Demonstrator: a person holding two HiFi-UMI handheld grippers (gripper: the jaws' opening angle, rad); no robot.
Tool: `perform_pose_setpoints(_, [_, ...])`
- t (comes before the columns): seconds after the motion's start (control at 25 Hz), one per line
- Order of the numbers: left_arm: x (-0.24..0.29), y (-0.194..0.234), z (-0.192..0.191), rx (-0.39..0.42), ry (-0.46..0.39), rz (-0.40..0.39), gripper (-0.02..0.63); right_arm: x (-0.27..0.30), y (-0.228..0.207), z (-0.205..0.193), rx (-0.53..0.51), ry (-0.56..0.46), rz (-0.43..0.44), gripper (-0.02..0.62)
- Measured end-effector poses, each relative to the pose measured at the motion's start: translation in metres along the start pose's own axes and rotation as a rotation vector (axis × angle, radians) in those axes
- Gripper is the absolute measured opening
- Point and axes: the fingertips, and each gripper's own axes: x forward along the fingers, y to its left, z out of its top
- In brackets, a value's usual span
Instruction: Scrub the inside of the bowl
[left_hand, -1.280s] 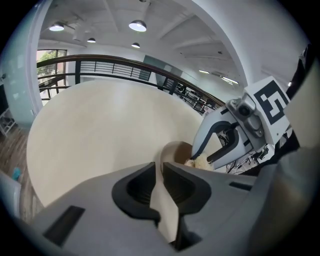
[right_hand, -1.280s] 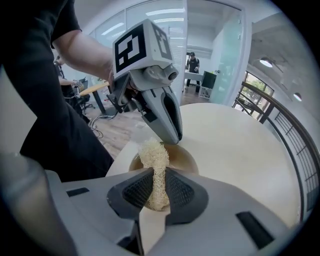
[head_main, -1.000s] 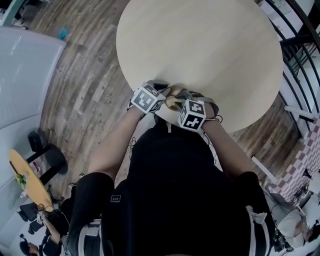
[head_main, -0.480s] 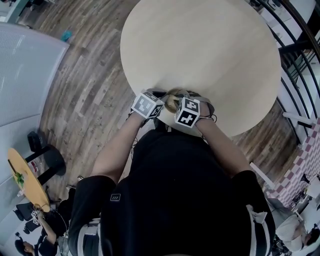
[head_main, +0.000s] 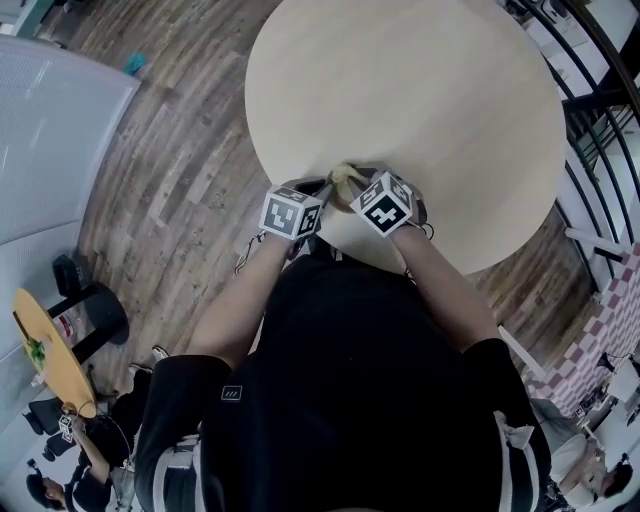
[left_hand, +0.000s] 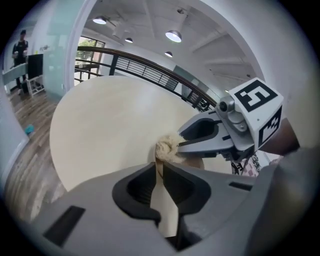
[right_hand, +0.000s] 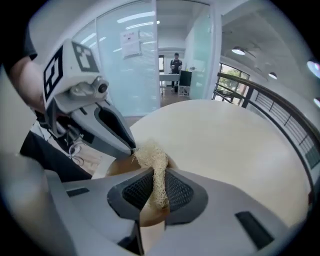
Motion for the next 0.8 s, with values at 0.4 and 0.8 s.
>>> perform_pose_setpoints(0.4, [0.002,0.009,0.005,-0.091,-0.059,0.081,0.029,-0.054,0.022,0.011,-0.205,-0.015,0.112,0.072])
perform_pose_setpoints(0.8, [0.0,-0.007,0.001,-0.034,-0.038,0.059,0.029,0.0,0.046,-0.033,-0.486,0.248,0.169,0.072])
